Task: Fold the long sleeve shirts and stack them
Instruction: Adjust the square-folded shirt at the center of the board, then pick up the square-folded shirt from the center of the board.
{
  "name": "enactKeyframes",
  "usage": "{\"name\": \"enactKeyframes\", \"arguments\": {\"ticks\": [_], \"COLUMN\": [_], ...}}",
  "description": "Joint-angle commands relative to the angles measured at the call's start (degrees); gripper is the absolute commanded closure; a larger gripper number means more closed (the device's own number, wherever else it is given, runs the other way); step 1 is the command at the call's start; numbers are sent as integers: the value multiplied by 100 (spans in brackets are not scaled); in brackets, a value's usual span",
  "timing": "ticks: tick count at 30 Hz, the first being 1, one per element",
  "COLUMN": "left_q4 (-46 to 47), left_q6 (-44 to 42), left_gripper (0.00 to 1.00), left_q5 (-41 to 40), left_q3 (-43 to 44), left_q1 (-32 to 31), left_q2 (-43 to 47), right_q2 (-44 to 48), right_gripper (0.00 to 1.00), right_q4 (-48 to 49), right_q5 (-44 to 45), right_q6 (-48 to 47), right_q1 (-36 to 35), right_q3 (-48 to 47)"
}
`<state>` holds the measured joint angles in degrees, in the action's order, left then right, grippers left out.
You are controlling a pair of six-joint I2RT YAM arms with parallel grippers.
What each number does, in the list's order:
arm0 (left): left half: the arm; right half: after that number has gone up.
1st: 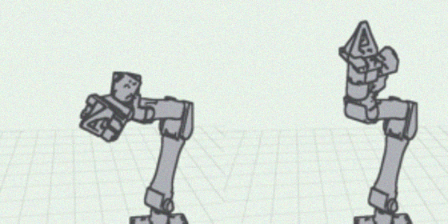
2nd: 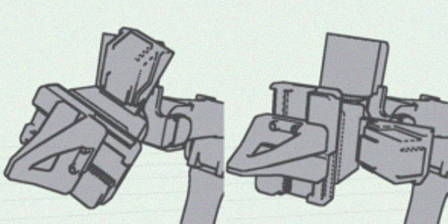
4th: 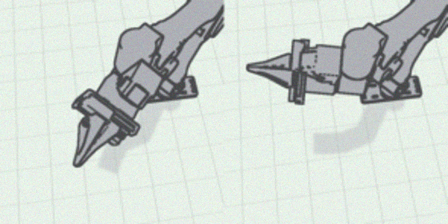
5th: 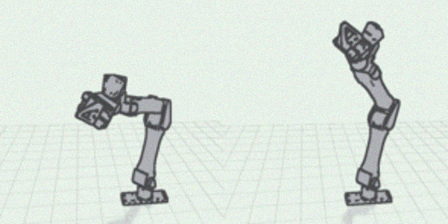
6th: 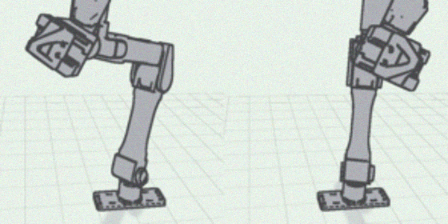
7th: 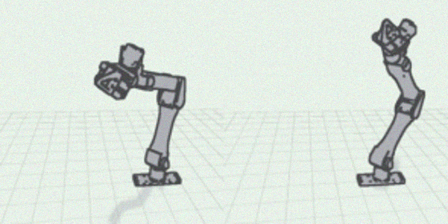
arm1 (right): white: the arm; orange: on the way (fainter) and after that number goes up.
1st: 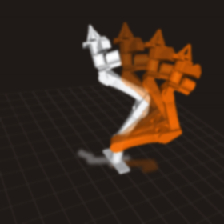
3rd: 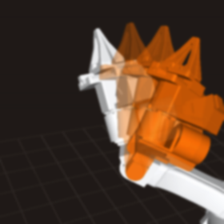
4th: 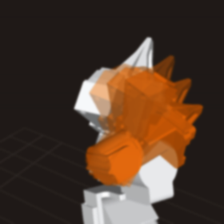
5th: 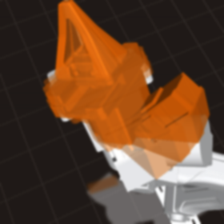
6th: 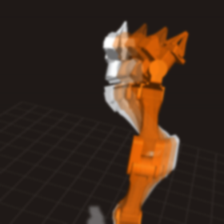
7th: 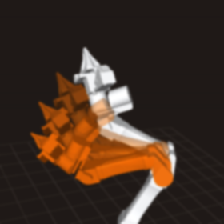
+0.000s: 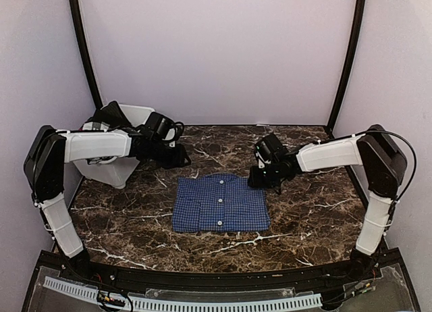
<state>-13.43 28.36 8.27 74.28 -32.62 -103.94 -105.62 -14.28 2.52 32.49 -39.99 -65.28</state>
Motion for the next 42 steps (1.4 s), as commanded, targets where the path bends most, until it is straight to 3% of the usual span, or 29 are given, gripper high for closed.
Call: {"name": "enactKeyframes", "arguments": {"ticks": [1,9,21,29,42], "left_q4": [-71,-45,130,133,108], "left_q6": [151,374,521,643,847], "left_gripper": [69,60,49,48,55], "left_q5": [398,681,1251,1078,657], "left_q3": [-602,-1760,-2382,-2456,-2404], "left_q1": [2,3,-13,-244,-547], "left_q2": [503,1040,1157,822,347], "right_q2": [-211,119,1123,1549,1651], "right_gripper": [63,62,62,68,71], "right_q4": [389,229,-200,-32,414], "right_q5": [-226,-337,-270,-331,-363], "right_q6": [126,52,-10,391,785], "right_q1": [222,247,-113,-659,-712], "right_q3": [131,128,479,1271,2276]}}
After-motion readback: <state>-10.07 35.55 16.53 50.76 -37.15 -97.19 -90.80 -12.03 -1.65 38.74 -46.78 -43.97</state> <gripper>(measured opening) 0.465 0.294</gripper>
